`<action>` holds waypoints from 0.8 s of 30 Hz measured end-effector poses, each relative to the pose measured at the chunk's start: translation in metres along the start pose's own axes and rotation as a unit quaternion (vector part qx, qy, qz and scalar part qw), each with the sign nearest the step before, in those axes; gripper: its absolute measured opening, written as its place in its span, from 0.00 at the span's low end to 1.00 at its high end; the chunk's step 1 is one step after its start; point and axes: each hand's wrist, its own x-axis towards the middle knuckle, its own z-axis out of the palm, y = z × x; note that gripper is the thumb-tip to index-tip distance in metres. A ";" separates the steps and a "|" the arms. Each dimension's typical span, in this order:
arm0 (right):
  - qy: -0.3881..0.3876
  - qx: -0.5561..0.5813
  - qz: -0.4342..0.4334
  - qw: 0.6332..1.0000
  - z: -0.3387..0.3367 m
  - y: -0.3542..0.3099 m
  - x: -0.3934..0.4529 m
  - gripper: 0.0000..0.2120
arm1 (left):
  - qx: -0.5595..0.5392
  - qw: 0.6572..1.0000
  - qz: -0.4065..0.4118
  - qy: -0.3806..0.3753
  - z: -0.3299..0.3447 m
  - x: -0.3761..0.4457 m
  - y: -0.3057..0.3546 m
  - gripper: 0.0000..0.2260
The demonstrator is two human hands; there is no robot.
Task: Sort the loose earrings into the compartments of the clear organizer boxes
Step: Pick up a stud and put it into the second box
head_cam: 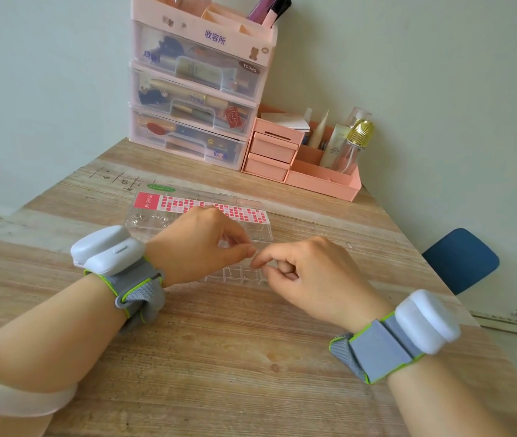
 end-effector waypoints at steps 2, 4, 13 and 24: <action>0.005 0.012 0.001 1.000 0.001 -0.002 0.001 0.07 | 0.003 1.000 -0.003 -0.002 0.000 0.000 0.000 0.08; 0.010 0.022 0.002 1.000 0.003 -0.004 0.002 0.05 | 0.004 1.000 -0.004 -0.004 -0.001 0.000 0.000 0.08; 0.011 0.037 -0.003 0.999 0.008 -0.016 0.006 0.07 | -0.011 1.000 -0.025 0.004 -0.009 -0.003 0.000 0.06; -0.052 0.050 0.035 0.997 0.013 -0.022 0.016 0.05 | -0.019 0.999 -0.031 -0.001 -0.011 -0.005 0.000 0.05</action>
